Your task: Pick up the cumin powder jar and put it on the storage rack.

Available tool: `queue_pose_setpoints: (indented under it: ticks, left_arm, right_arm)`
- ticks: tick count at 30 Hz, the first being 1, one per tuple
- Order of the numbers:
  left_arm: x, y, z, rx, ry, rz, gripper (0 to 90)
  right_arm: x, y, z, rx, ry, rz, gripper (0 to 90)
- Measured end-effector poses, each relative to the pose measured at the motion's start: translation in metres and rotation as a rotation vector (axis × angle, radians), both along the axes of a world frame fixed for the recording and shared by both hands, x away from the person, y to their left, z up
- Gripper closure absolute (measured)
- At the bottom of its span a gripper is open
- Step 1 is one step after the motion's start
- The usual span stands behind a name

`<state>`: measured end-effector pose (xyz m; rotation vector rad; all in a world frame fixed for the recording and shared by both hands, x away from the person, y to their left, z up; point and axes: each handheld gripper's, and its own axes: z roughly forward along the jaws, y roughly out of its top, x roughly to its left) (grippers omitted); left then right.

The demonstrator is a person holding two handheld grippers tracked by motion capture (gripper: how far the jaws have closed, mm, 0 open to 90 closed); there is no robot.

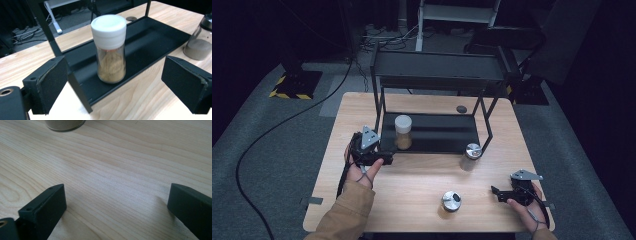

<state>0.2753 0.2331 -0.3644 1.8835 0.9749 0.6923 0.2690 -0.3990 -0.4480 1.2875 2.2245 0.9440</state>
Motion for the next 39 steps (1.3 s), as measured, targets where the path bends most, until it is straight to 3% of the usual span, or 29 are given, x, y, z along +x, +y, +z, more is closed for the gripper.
queue_pose_setpoints:
  ticks: [18, 39]
  left_arm:
    - [-0.031, 0.024, -0.021, 0.012, 0.053, 0.020, 6.7]
    - [-0.045, 0.039, -0.055, 0.039, 0.143, 0.036, 6.7]
  right_arm:
    - [0.000, 0.000, 0.000, 0.000, -0.001, 0.000, 2.2]
    - [0.000, 0.000, 0.000, 0.000, -0.001, -0.002, 2.3]
